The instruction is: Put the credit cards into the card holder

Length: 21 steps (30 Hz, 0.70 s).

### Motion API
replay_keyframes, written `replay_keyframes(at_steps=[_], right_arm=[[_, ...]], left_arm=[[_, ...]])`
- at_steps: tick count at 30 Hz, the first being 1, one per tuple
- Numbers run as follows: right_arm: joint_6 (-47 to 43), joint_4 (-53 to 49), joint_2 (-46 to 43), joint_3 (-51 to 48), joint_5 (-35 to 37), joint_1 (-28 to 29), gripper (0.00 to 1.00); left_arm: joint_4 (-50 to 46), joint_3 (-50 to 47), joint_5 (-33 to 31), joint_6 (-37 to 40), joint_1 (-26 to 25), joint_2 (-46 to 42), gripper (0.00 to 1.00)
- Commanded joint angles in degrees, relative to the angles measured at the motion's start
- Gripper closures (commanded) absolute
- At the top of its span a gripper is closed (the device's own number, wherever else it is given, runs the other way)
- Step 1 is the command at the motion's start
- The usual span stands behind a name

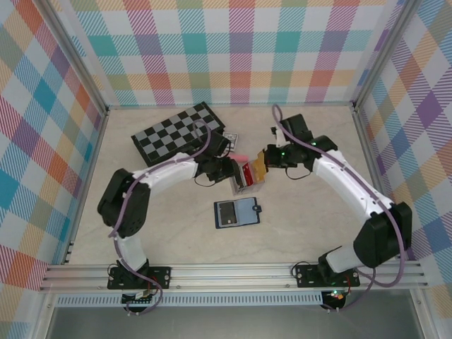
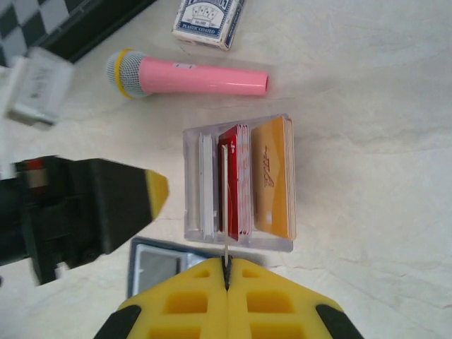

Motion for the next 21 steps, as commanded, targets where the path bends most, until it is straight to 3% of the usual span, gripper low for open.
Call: replay_keyframes(at_steps=[1, 5, 9, 21], right_arm=[[6.4, 8.8, -3.8, -4.7, -13.4, -3.4, 1.0], [11.4, 16.4, -5.4, -9.2, -25.9, -6.2, 1.0], [15.2, 21.9, -5.5, -11.6, -33.0, -6.5, 1.0], [18.4, 25.6, -3.7, -13.6, -36.8, -6.6, 1.0]], left_arm=[[3.3, -4.6, 0.9, -1.2, 0.4, -8.5, 0.5], [20.3, -13.6, 10.7, -6.8, 0.7, -14.8, 0.41], [35.5, -19.3, 19.3, -13.8, 0.7, -15.5, 0.39], [49.5, -22.7, 24.0, -18.2, 0.6, -14.4, 0.54]])
